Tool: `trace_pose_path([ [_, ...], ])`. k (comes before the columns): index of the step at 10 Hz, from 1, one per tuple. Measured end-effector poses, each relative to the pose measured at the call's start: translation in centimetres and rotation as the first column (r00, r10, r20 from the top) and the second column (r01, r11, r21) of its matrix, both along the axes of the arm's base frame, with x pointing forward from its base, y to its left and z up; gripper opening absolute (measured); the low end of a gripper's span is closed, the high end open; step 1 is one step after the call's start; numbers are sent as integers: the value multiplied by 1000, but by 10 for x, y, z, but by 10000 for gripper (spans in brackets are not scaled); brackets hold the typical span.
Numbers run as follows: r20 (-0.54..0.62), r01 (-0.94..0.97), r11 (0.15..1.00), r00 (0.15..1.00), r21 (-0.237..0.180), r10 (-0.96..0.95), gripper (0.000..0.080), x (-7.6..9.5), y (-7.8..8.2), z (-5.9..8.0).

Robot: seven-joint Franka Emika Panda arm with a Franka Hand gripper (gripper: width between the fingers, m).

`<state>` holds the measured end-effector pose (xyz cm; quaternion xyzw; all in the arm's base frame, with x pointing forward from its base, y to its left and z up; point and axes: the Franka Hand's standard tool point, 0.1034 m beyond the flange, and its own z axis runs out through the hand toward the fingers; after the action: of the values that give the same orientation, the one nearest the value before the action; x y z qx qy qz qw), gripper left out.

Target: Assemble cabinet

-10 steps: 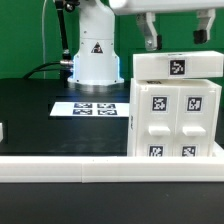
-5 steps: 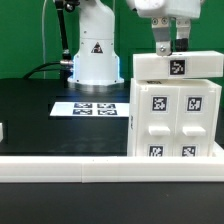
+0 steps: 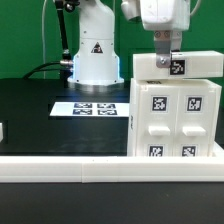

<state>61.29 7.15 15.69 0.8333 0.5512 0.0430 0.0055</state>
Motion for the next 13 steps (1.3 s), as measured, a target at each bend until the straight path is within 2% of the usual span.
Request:
trace_pose_path([
  [1, 0, 13, 1000, 1000, 1, -13, 797, 0, 1, 0],
  [3, -1, 21, 1000, 1000, 1, -21, 556, 0, -1, 0],
  [8, -6, 112, 994, 994, 8, -112, 560, 0, -5, 0],
  [11, -18, 325, 945, 946, 23, -325, 560, 0, -5, -1],
  [13, -30, 493, 869, 870, 34, -493, 560, -1, -5, -1],
])
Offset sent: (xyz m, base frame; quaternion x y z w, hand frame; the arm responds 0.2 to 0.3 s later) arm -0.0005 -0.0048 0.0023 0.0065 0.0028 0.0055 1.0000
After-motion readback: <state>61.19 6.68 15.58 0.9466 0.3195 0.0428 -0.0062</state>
